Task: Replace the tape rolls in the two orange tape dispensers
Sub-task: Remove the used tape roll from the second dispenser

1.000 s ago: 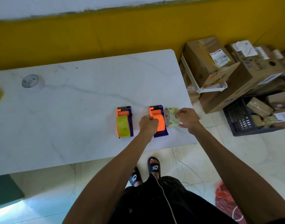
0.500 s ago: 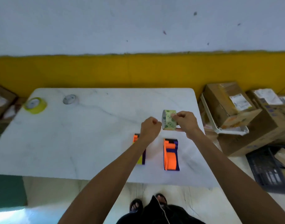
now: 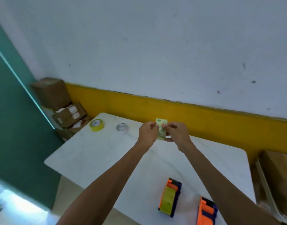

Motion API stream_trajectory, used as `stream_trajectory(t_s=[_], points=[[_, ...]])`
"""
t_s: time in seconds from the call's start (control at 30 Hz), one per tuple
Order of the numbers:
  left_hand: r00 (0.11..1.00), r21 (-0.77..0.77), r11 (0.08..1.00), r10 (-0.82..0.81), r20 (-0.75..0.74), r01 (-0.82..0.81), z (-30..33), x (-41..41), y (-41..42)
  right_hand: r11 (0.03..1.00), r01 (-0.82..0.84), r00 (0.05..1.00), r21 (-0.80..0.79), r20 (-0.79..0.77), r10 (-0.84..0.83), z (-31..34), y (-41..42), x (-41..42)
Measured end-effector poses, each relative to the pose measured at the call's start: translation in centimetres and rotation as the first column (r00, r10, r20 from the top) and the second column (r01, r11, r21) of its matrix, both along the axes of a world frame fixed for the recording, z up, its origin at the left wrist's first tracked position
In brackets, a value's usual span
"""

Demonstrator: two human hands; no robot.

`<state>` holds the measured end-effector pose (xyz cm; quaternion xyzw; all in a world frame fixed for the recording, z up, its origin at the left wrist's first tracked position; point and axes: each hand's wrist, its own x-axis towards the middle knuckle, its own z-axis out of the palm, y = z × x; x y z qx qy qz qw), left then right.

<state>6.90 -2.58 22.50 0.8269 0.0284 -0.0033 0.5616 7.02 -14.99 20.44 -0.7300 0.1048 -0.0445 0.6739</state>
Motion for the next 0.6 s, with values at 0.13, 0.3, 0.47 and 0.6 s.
stream_trajectory(t_s=[0.13, 0.3, 0.47, 0.6], points=[[0.994, -0.016, 0.994, 0.106, 0.009, -0.106, 1.1, 0.9, 5.1, 0.997, -0.07, 0.997, -0.033, 0.019, 0.071, 0.8, 5.5, 1.9], [0.99, -0.08, 0.987, 0.142, -0.019, -0.143, 0.8, 2.8, 12.9, 0.989, -0.117, 0.992, -0.093, 0.026, 0.12, 1.2, 13.0, 4.5], [0.99, -0.099, 0.985, 0.139, -0.025, -0.141, 0.3, 5.1, 21.5, 0.988, -0.128, 0.991, -0.081, 0.019, 0.13, 0.9, 21.5, 6.6], [0.995, -0.126, 0.988, 0.081, -0.052, -0.087, -0.4, 7.1, 27.8, 0.988, -0.128, 0.991, -0.088, 0.019, 0.13, 0.7, 27.2, 8.2]])
